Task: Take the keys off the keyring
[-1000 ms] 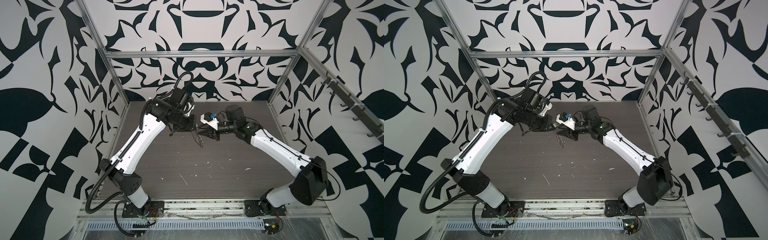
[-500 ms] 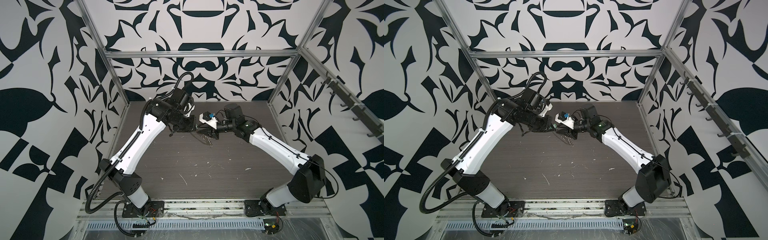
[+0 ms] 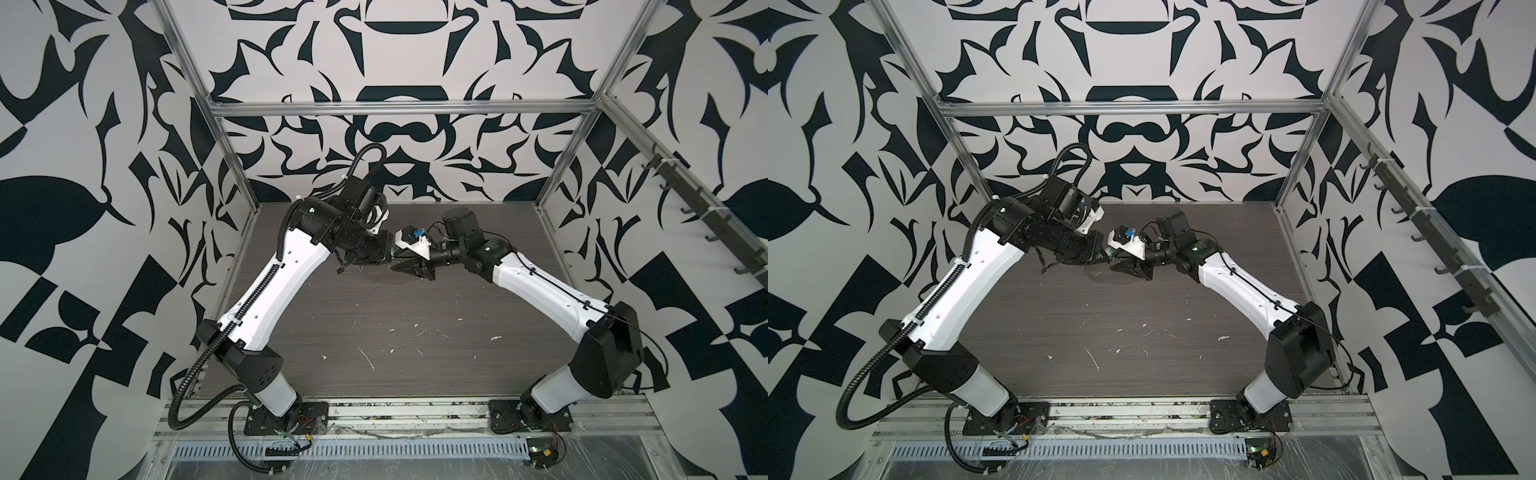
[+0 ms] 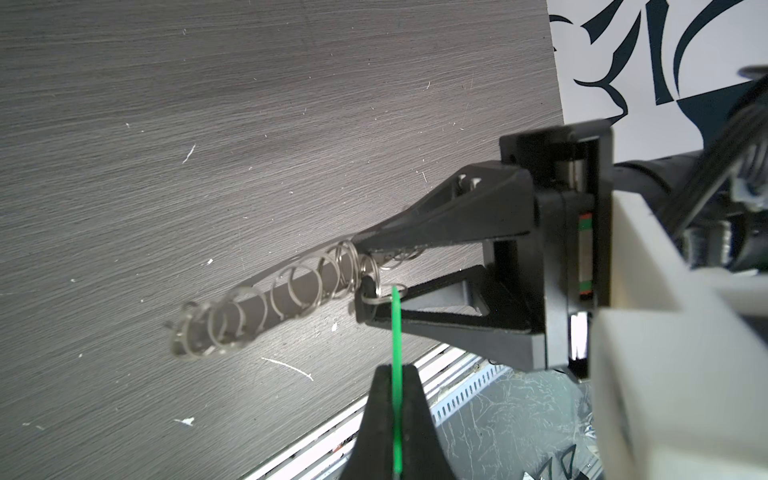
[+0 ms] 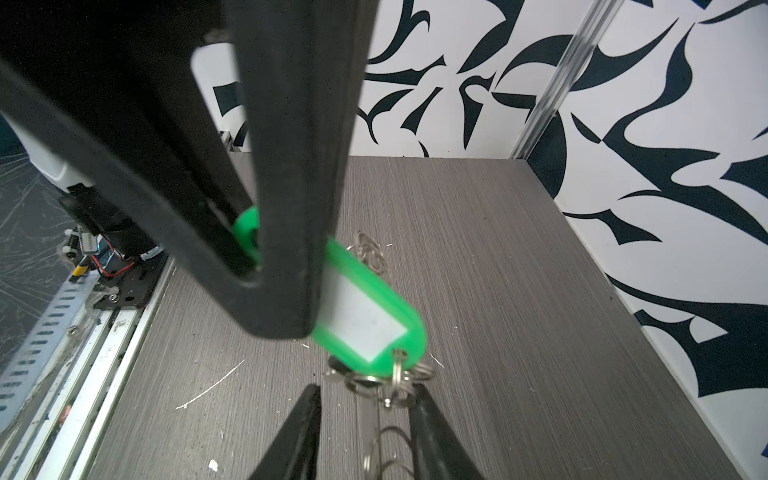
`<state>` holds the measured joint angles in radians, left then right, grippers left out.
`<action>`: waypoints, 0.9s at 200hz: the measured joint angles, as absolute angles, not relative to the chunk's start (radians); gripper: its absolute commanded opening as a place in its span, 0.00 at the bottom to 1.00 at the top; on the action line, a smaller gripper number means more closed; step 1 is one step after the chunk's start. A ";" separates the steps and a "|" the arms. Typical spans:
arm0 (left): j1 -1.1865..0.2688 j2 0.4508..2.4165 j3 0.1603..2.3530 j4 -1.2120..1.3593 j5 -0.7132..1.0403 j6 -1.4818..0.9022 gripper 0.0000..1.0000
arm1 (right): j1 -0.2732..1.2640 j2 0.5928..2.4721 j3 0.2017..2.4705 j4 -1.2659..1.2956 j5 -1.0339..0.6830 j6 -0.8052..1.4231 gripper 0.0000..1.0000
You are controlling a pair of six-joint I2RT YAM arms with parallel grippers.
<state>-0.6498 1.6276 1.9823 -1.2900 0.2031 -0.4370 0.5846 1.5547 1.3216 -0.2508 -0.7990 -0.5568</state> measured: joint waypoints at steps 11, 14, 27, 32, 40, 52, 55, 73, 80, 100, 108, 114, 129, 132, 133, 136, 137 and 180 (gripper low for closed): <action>-0.650 1.626 1.983 -1.294 0.201 -0.433 0.00 | 0.588 1.554 1.322 -0.252 -0.805 -0.560 0.33; -0.650 1.625 1.983 -1.295 0.201 -0.432 0.00 | 0.590 1.554 1.322 -0.253 -0.805 -0.559 0.32; -0.649 1.625 1.983 -1.302 0.198 -0.426 0.00 | 0.593 1.552 1.322 -0.260 -0.809 -0.561 0.31; -0.649 1.625 1.983 -1.304 0.198 -0.424 0.00 | 0.595 1.551 1.322 -0.264 -0.810 -0.562 0.30; -0.648 1.625 1.983 -1.306 0.197 -0.420 0.00 | 0.596 1.549 1.322 -0.269 -0.811 -0.562 0.29; -0.646 1.625 1.982 -1.309 0.194 -0.418 0.00 | 0.599 1.544 1.322 -0.275 -0.812 -0.562 0.28; -0.646 1.625 1.983 -1.310 0.194 -0.417 0.00 | 0.599 1.543 1.322 -0.277 -0.812 -0.562 0.28; -0.643 1.625 1.983 -1.317 0.188 -0.413 0.00 | 0.601 1.534 1.322 -0.284 -0.812 -0.562 0.27; -0.643 1.625 1.983 -1.320 0.186 -0.411 0.00 | 0.602 1.531 1.322 -0.287 -0.812 -0.562 0.27; -0.641 1.625 1.983 -1.322 0.183 -0.410 0.00 | 0.605 1.521 1.322 -0.287 -0.812 -0.562 0.25; -0.641 1.625 1.984 -1.322 0.183 -0.410 0.00 | 0.606 1.519 1.322 -0.287 -0.812 -0.562 0.24; -0.641 1.625 1.984 -1.323 0.183 -0.410 0.00 | 0.607 1.519 1.322 -0.287 -0.812 -0.562 0.24; -0.641 1.625 1.984 -1.327 0.183 -0.410 0.00 | 0.609 1.519 1.322 -0.287 -0.812 -0.561 0.22; -0.641 1.625 1.984 -1.327 0.183 -0.410 0.00 | 0.609 1.520 1.322 -0.287 -0.811 -0.561 0.22; -0.641 1.625 1.984 -1.328 0.183 -0.410 0.00 | 0.609 1.519 1.322 -0.287 -0.811 -0.561 0.22; -0.641 1.625 1.984 -1.328 0.183 -0.410 0.00 | 0.610 1.520 1.322 -0.287 -0.812 -0.560 0.22; -0.641 1.625 1.984 -1.328 0.183 -0.410 0.00 | 0.610 1.519 1.322 -0.287 -0.811 -0.561 0.22; -0.640 1.625 1.986 -1.328 0.183 -0.411 0.00 | 0.614 1.525 1.323 -0.279 -0.807 -0.552 0.21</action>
<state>-0.6403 1.6245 1.9858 -1.3277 0.1829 -0.4107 0.6136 1.5249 1.3228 -0.2794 -0.8070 -0.5522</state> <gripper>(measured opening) 0.053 0.211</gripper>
